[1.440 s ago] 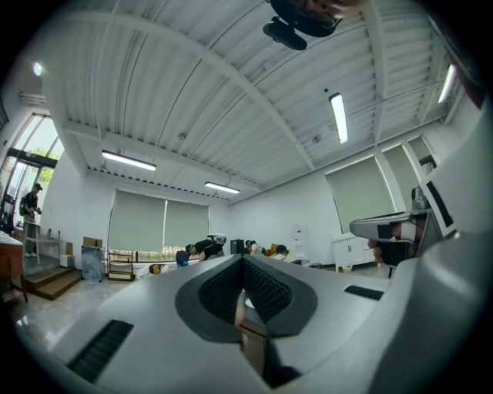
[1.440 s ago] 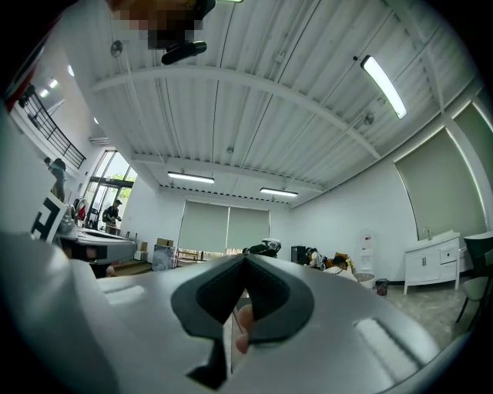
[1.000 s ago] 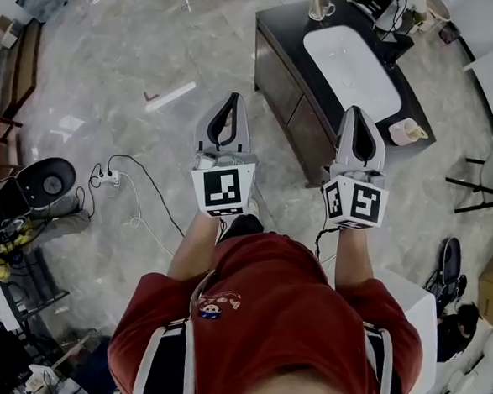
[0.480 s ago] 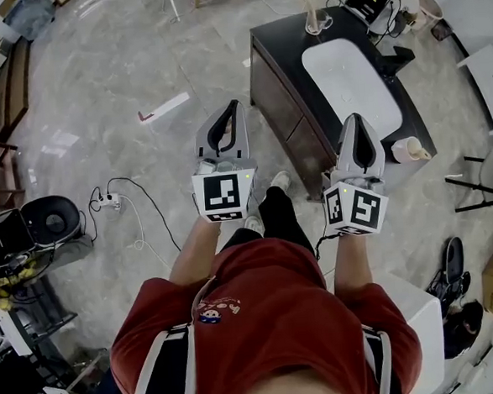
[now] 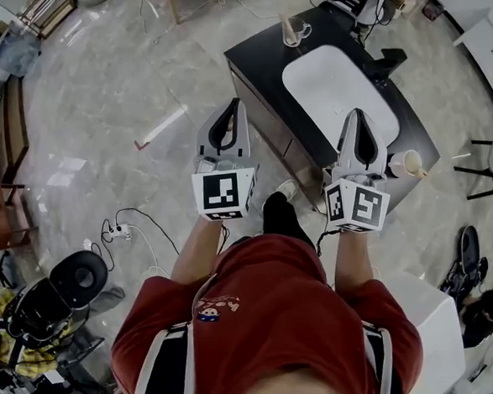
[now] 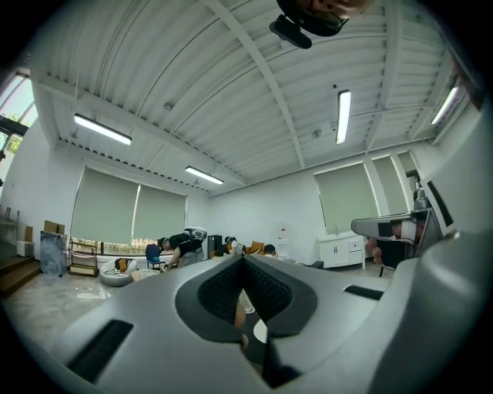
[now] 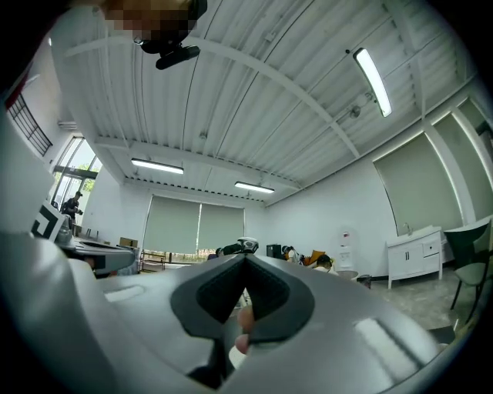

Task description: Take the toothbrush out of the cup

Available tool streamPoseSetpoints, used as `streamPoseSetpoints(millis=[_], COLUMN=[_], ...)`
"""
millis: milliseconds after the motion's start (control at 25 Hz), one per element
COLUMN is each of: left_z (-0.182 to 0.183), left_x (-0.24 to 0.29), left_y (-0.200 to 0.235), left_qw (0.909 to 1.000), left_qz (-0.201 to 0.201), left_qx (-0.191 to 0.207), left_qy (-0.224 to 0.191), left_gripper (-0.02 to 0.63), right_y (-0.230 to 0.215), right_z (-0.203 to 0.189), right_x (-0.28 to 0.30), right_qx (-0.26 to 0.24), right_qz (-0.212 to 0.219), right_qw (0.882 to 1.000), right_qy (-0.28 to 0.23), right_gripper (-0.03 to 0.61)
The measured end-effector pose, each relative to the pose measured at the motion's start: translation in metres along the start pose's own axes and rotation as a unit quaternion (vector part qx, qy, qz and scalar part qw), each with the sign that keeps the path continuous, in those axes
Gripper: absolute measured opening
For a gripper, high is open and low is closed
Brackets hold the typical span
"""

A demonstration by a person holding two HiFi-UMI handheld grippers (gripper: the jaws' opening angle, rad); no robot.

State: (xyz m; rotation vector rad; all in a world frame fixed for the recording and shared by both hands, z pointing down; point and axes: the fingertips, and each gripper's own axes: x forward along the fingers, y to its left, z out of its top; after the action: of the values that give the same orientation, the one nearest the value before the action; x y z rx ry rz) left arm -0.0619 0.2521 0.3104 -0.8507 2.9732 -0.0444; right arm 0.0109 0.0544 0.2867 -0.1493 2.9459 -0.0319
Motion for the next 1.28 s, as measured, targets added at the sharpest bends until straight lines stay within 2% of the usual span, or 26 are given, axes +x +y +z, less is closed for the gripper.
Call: streamPoseSetpoints(millis=[360,520,800,1080,1280], left_z=[0.019,0.014,0.014,0.004,-0.001], left_x=[0.128,0.178,0.232,0.262,0.287], left_y=[-0.063,-0.1,-0.146,-0.177,-0.204], left_qw=[0.997,0.9931,0.9834,0.9639,0.9406], left_qz=[-0.076,-0.117,-0.18,-0.266,-0.339], left_qx=[0.007,0.015,0.017,0.01,0.011], left_qy=[0.0,0.002,0.009,0.008,-0.001], left_gripper=[0.005,0.005,0.005,0.005,0.005], right_y=[-0.104,-0.152,-0.202,-0.223,-0.237], right_z=[0.004,-0.006,-0.006,-0.011,-0.005], right_x=[0.059,0.072,0.078,0.058,0.038], right_qx=[-0.001,0.008,0.003,-0.015,-0.029], right_qz=[-0.076,-0.117,-0.18,-0.268,-0.355], right_qw=[0.997,0.993,0.984,0.963,0.935], right_qy=[0.003,0.002,0.001,0.006,0.002], right_gripper=[0.009,0.009,0.009,0.009,0.009])
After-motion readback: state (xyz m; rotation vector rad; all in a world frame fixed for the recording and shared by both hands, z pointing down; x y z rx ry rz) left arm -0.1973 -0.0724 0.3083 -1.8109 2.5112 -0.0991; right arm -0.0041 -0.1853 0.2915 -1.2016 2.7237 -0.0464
